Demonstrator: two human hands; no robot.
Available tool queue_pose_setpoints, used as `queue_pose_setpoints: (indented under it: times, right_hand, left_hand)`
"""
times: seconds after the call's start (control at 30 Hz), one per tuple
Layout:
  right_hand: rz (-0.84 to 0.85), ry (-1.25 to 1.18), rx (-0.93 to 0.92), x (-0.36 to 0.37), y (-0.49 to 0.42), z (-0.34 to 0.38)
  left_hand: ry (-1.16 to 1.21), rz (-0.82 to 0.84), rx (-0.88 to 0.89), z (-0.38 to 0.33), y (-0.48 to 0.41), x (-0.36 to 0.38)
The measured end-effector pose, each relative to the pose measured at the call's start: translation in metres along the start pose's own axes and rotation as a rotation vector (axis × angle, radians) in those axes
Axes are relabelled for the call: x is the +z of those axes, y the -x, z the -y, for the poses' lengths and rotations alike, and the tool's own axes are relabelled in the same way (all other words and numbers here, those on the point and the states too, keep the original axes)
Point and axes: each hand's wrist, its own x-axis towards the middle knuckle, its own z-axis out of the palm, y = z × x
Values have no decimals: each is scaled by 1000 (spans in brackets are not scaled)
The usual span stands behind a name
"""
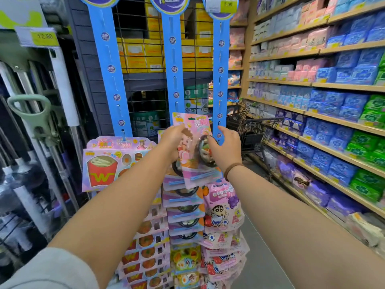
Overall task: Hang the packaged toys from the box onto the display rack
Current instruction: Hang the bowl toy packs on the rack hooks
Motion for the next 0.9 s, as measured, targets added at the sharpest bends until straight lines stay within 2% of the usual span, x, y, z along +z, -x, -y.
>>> queue_pose_setpoints:
  times: [0.07,0.17,0.27,0.37,0.43,0.57,0.67,0.73,0.83,0.9]
  right_hand:
    - [24,-64,150,1,-13,5]
    - [171,-299,291,3,-24,21]
    - [107,-397,333,14,-41,35]
    - [98,-344,436,25,-76,38]
    - [102,-170,378,26,-84,40]
    - [168,-275,501,36,-94,45]
    - [190,-55,429,42,-103,42]
    - [175,-81,410,41,-102,43]
    - [235,105,345,44,-101,41]
    - [200,-85,420,45,-96,40]
  left_hand:
    - [70,20,-16,-3,-2,-13]
    - [152,34,-29,-8,-8,-28]
    - [161,37,-10,-16,-15,-40]
    - [167,26,15,-24,-26,-43]
    - [187,31,22,-26,-35,-43]
    - [106,-19,8,-21,-53,-48]
    - [48,-62,13,-18,-60,-50]
    - [12,-81,23,-15,-63,-52]
    - [-35,-84,17,-11,-68,-57]
    - [-36,-74,15,-8,-67,-59]
